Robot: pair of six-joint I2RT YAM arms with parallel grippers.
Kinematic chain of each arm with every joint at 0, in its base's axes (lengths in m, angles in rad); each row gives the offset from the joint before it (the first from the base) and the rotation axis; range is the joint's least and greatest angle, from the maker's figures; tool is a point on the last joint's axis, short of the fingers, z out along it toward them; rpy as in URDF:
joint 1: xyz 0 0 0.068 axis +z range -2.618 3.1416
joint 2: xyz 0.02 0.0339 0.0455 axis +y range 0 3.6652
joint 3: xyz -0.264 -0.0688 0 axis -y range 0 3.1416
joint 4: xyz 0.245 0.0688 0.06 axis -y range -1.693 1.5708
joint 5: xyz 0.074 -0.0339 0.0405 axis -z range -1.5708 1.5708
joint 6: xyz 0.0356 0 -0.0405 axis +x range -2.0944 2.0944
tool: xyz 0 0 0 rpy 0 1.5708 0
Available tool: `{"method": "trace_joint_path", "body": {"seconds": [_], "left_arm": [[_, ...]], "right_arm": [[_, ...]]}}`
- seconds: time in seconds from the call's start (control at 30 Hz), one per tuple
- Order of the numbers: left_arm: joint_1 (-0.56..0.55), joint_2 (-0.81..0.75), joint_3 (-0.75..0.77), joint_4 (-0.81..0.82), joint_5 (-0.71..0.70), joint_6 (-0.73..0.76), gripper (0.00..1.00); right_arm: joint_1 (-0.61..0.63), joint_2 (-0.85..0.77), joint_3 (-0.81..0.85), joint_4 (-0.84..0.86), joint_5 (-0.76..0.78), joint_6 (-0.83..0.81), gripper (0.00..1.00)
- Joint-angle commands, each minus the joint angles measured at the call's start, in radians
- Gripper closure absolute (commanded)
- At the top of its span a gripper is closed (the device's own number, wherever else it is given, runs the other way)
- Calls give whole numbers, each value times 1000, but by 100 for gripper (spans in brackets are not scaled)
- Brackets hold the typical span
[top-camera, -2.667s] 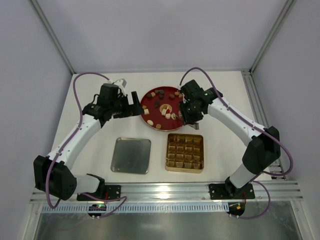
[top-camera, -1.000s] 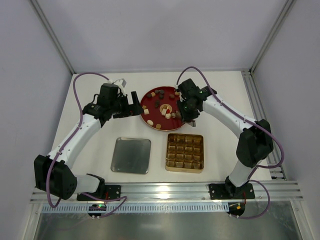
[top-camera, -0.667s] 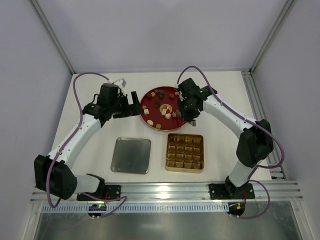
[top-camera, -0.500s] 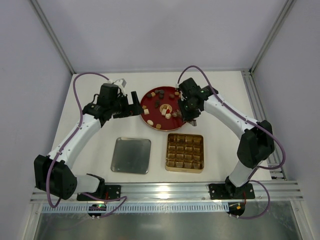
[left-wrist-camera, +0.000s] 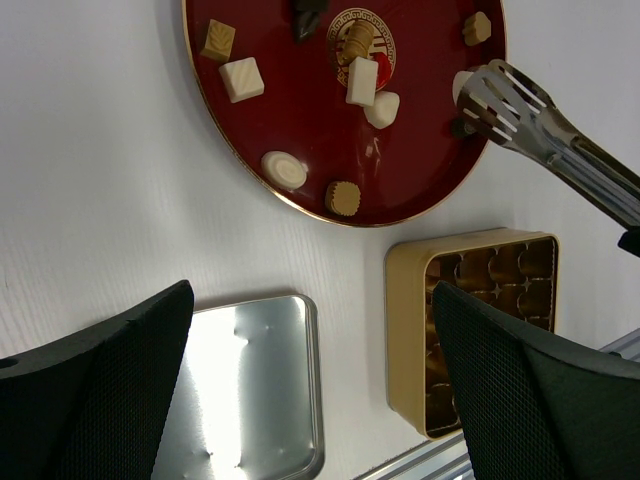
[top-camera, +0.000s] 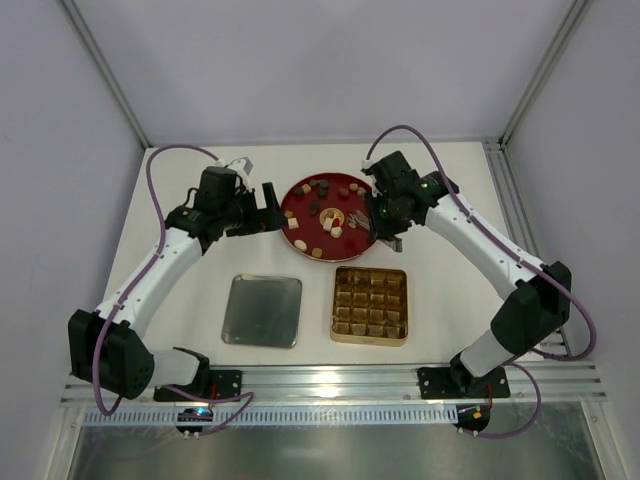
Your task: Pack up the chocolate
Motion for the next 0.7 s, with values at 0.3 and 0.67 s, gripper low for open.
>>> {"method": "trace_joint_path", "body": {"seconds": [0.3, 0.67], "left_arm": [[6, 1, 5, 33, 24, -4, 0], [6, 2, 5, 34, 28, -5, 0]], "right_arm": [[8, -267, -86, -101, -48, 62, 69], [106, -442, -215, -185, 15, 174, 69]]}}
